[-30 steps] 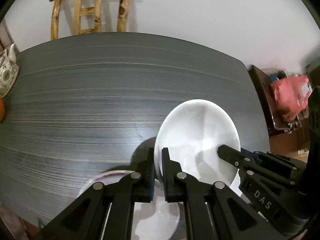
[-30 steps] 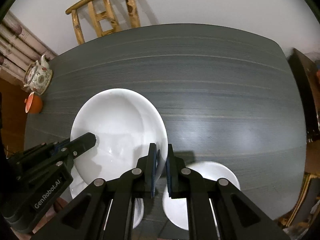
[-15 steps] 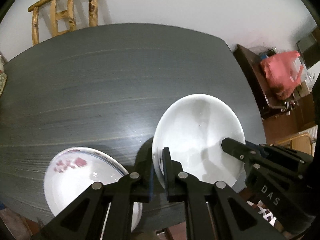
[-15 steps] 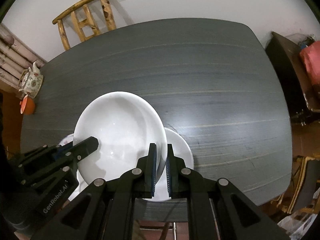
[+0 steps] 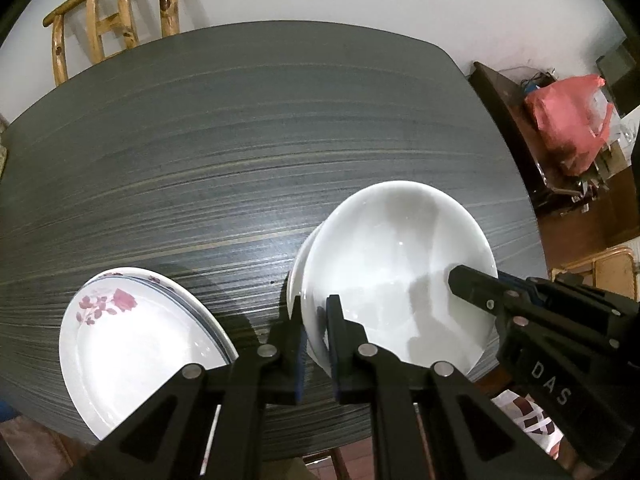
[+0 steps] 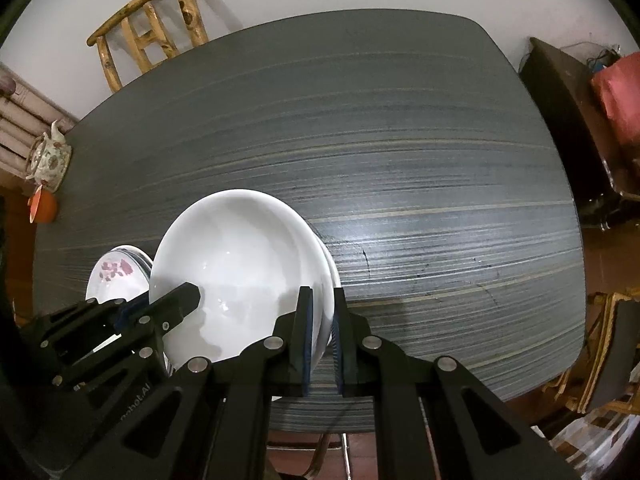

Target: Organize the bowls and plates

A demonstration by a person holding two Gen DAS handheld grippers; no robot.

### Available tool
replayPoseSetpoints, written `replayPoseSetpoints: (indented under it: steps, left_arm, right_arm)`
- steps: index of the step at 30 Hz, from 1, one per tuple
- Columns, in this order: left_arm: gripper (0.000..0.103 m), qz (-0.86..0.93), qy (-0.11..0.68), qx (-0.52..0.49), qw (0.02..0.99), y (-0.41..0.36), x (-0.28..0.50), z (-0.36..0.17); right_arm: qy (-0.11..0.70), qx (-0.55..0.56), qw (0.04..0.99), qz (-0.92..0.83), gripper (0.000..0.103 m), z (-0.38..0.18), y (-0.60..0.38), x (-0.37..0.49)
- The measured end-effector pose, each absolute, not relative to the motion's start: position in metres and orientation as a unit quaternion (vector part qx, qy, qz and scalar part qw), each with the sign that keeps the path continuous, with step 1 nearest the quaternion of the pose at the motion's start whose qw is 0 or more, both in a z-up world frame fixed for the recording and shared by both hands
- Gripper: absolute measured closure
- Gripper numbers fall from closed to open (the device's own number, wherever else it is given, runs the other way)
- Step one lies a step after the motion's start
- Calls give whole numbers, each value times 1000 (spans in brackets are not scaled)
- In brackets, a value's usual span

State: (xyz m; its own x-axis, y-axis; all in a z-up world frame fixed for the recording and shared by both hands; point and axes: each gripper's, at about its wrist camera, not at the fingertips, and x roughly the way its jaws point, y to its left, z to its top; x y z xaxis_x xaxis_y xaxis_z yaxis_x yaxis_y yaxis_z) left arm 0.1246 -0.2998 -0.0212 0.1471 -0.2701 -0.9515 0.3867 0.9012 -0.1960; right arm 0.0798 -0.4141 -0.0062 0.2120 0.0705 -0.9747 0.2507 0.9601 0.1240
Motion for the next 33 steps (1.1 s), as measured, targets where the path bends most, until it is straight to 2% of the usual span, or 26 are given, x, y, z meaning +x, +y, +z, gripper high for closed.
replayPoseSetpoints:
  steps: [33]
  left_arm:
    - [93, -187, 608, 95, 766, -325, 118, -29]
  right_arm:
    - [638, 142, 754, -67, 92, -28, -416, 82]
